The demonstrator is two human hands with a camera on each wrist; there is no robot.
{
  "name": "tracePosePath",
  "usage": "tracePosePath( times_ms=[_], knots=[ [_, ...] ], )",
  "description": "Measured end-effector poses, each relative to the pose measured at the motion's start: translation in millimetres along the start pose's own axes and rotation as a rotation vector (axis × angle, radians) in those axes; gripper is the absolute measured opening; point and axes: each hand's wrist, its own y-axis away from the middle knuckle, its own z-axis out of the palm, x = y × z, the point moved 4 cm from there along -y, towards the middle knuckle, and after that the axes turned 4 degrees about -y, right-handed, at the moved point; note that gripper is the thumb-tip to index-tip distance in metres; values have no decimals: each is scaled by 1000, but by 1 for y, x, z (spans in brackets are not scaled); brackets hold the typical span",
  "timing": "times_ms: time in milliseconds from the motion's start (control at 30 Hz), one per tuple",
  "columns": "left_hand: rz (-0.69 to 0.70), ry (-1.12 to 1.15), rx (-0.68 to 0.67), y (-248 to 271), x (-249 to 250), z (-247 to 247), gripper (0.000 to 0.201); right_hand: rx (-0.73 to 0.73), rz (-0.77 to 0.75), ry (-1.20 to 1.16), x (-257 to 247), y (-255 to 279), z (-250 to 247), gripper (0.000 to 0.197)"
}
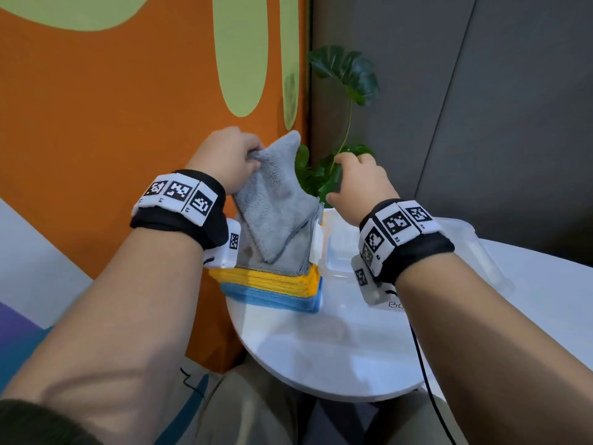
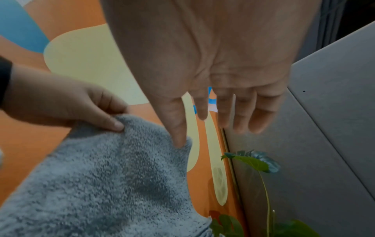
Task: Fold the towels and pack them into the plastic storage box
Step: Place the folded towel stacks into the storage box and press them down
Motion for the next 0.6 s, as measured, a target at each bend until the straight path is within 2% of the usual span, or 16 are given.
tracePosePath(
  times_ms=[133, 367, 533, 600],
  knots=[
    [142, 34, 56, -3, 19, -21, 22, 79, -52, 20, -4, -9, -4, 69],
    [309, 85, 93, -1, 35, -34, 26, 180, -88, 34, -1, -11, -17, 62],
    [308, 91, 84, -3, 37, -36, 27, 161, -98, 100, 2, -11, -28, 19],
    [276, 88, 74, -4, 35, -35, 27, 180, -69, 34, 6, -10, -34, 12]
  ],
)
